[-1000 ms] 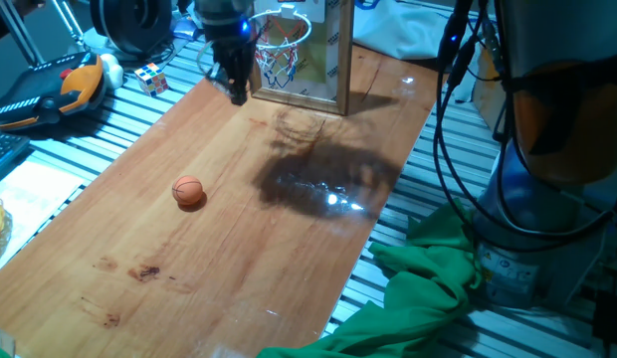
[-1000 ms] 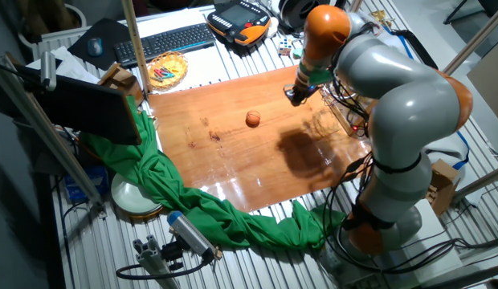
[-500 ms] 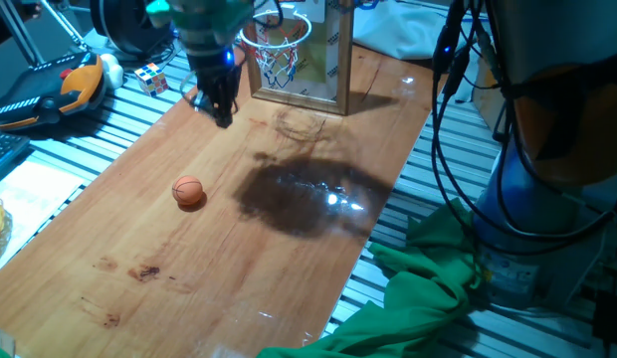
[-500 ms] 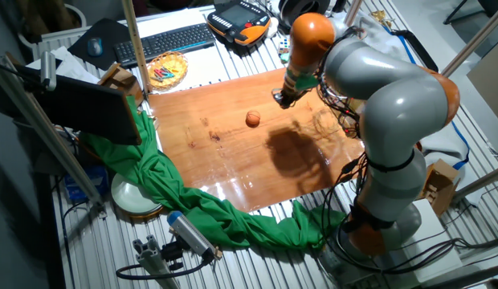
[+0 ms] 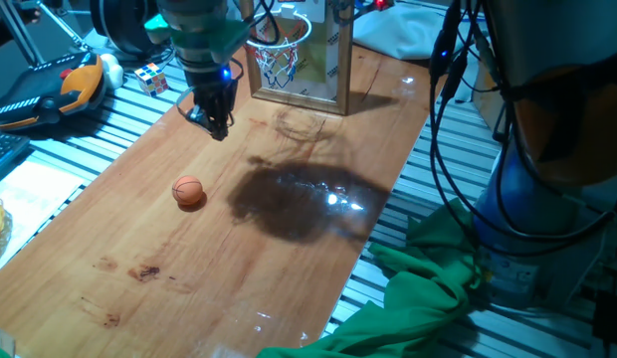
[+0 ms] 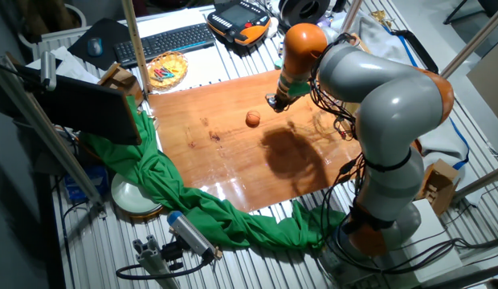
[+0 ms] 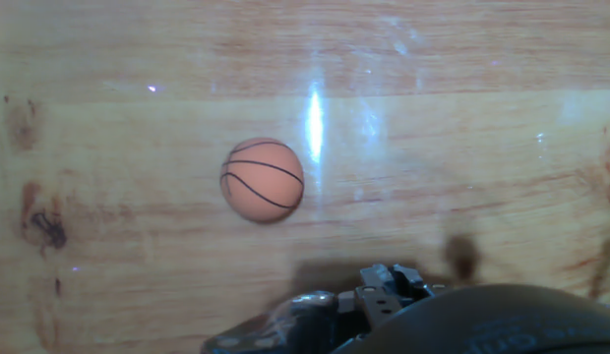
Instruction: Grab a basketball, release it and shoot it into the basket
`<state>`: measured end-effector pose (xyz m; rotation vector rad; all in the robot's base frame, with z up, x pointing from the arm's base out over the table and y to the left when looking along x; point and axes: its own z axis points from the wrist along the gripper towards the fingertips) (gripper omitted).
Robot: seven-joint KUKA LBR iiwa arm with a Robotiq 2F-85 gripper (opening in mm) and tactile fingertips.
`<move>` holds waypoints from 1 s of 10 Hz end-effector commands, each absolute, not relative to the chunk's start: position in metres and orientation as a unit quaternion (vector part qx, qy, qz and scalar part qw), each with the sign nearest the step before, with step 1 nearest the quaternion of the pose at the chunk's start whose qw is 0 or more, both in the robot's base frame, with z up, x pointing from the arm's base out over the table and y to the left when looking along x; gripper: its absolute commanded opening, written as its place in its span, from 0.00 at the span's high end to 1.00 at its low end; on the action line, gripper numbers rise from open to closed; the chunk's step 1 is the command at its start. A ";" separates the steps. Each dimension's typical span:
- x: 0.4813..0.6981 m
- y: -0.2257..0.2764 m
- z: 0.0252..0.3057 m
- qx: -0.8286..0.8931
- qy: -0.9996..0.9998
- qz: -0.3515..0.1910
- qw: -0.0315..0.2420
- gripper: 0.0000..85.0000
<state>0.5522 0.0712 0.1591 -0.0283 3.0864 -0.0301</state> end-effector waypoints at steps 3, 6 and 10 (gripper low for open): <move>0.557 0.078 0.150 -0.006 0.999 -0.041 0.032 0.99; 0.564 0.084 0.138 0.020 0.999 -0.027 0.041 0.99; 0.566 0.098 0.139 0.033 0.999 -0.014 0.037 0.99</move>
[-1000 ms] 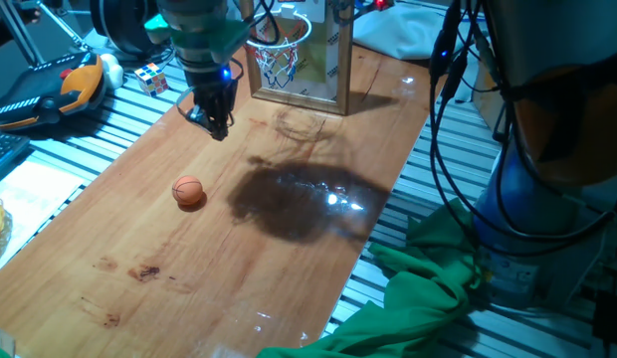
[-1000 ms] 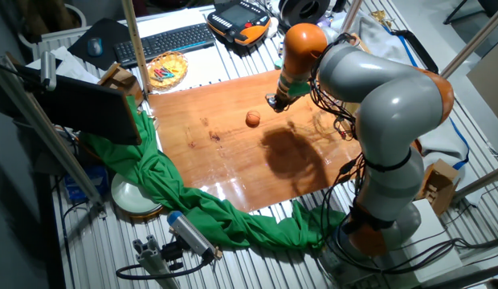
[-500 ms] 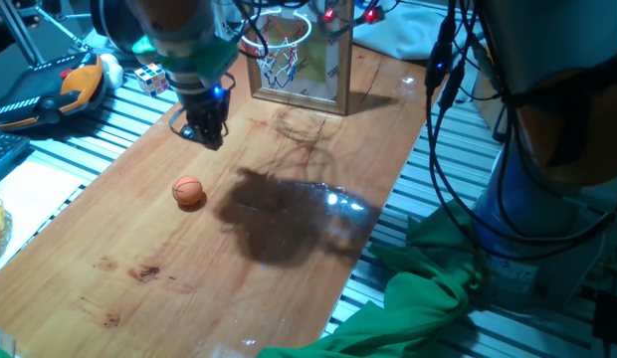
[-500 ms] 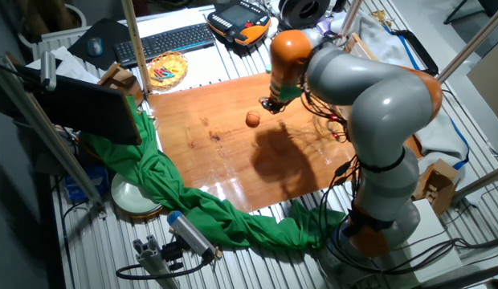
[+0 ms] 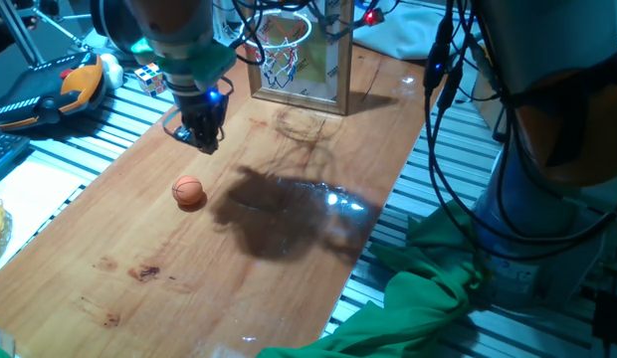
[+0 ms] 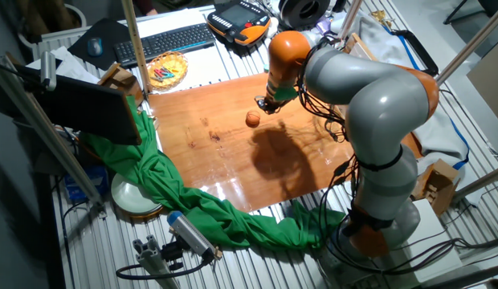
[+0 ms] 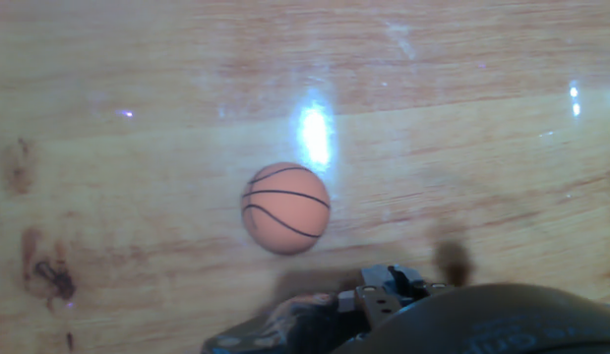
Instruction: Grab a basketball, release it and shoot it into the basket
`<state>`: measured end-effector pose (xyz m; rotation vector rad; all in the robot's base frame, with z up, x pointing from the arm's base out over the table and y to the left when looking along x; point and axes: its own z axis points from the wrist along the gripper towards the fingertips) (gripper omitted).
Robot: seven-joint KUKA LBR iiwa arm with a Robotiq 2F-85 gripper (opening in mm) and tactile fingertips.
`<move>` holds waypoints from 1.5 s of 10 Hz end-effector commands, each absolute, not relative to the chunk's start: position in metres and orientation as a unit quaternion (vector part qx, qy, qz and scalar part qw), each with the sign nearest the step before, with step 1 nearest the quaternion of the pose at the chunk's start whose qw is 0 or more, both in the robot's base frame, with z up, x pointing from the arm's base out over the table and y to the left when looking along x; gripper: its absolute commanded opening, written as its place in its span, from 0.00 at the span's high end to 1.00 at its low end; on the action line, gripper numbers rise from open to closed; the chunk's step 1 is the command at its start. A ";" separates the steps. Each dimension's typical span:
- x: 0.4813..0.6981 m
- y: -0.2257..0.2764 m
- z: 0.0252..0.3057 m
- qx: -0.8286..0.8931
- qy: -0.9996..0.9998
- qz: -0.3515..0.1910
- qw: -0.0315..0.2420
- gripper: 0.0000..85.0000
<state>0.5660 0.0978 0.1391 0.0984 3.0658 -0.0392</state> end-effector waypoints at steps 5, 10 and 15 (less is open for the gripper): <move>0.566 0.100 0.136 0.018 0.999 0.023 0.020 0.99; 0.566 0.100 0.136 -0.013 1.000 0.017 0.019 0.99; 0.570 0.102 0.134 -0.014 0.999 0.025 0.027 0.85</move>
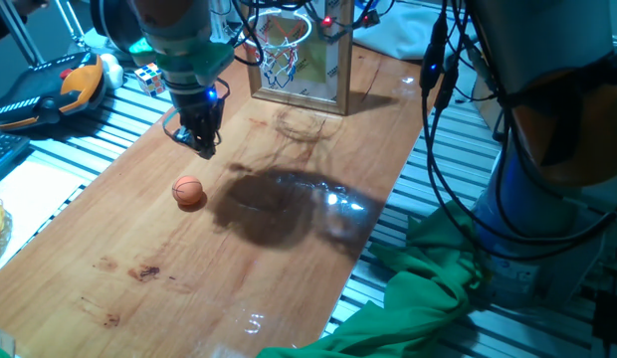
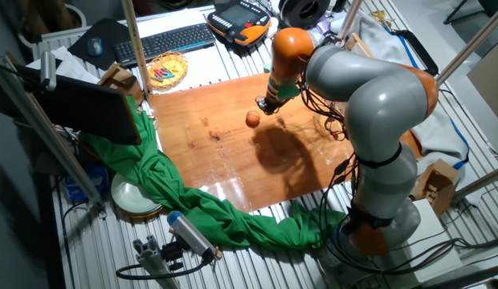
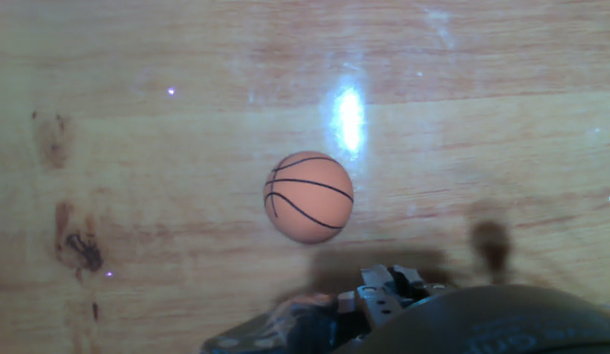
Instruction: Grab a basketball, release it and shoot it into the basket
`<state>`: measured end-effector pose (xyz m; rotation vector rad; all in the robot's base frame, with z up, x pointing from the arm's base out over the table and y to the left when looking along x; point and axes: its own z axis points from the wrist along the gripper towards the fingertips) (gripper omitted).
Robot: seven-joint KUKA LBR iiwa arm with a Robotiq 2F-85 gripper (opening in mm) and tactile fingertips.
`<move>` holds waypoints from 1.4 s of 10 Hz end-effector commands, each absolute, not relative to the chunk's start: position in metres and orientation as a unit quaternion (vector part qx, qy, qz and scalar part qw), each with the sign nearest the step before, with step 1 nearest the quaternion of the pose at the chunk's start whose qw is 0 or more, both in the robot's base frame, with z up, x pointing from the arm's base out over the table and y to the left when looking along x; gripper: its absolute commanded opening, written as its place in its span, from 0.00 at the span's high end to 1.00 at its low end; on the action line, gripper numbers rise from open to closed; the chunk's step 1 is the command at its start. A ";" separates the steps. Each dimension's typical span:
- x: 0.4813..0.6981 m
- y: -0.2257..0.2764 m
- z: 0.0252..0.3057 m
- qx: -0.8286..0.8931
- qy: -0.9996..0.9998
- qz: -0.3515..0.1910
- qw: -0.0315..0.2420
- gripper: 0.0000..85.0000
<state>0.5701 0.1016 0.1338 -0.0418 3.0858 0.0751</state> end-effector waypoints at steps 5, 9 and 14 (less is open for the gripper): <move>0.586 0.120 0.125 0.008 0.999 0.018 0.044 0.06; 0.591 0.134 0.110 0.005 0.999 0.006 0.044 0.00; 0.604 0.138 0.085 0.001 0.999 0.009 0.036 0.00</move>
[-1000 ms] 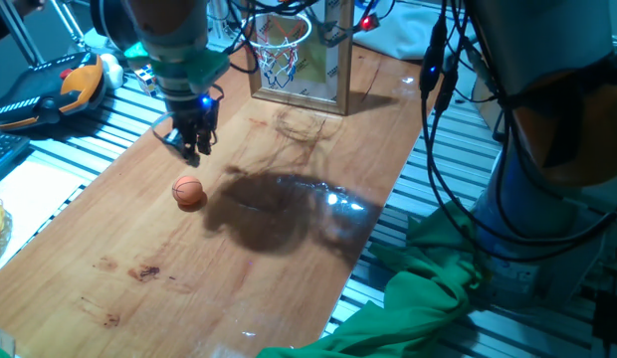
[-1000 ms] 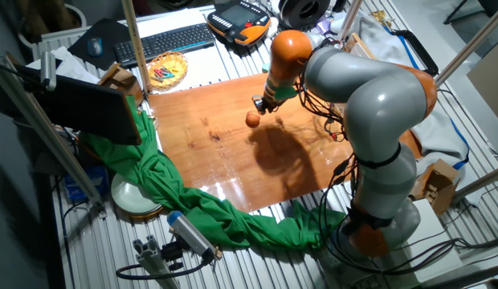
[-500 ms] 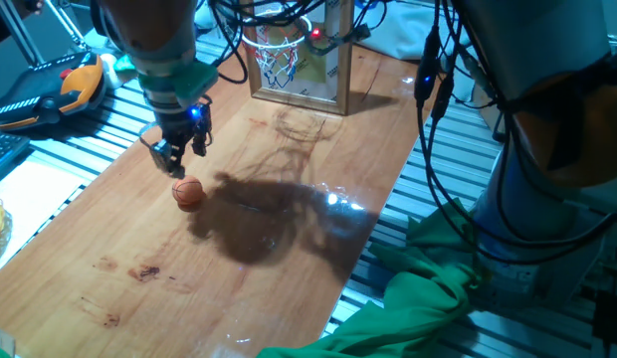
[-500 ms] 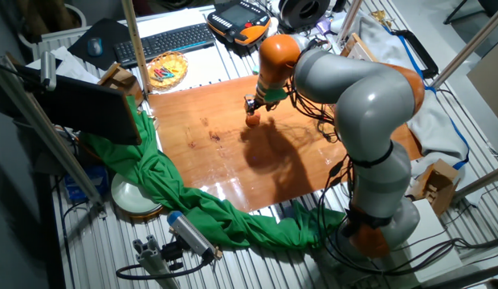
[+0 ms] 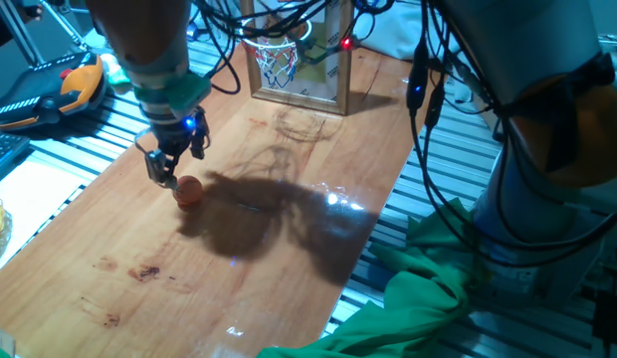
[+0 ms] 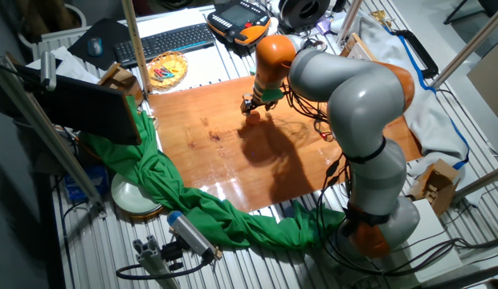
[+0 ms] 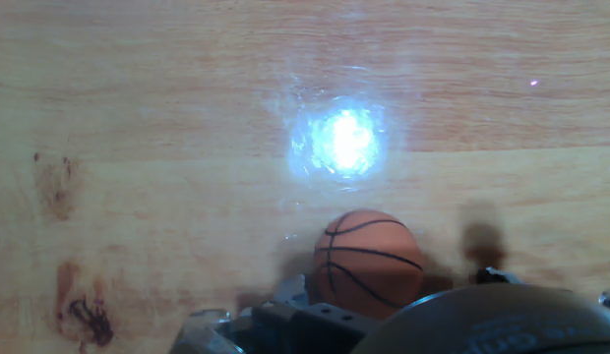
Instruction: Grab a basketball, release it and shoot it into the basket
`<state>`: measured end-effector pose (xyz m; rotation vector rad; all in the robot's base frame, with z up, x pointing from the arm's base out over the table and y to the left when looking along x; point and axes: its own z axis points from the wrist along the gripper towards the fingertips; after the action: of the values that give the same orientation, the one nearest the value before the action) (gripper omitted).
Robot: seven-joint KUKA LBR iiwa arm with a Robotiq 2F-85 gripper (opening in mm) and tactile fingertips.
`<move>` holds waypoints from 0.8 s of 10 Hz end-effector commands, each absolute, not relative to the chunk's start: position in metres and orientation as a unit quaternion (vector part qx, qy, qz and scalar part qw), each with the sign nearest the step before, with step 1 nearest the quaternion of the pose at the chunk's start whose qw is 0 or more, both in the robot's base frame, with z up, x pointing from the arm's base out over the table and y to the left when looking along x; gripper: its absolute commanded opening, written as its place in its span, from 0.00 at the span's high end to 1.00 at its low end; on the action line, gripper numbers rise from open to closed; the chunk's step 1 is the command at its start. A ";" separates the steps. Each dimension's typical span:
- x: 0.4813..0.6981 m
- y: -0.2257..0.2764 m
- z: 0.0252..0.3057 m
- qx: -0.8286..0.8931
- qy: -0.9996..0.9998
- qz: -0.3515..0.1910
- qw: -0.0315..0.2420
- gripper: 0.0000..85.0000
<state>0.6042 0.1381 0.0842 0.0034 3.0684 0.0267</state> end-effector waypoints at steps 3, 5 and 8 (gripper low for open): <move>0.610 0.139 0.073 0.003 0.999 0.011 0.034 0.00; 0.613 0.144 0.066 0.009 0.999 0.013 0.028 0.00; 0.615 0.145 0.058 0.010 0.999 0.016 0.027 0.00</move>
<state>0.6152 0.1447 0.0580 0.0315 3.0873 0.0506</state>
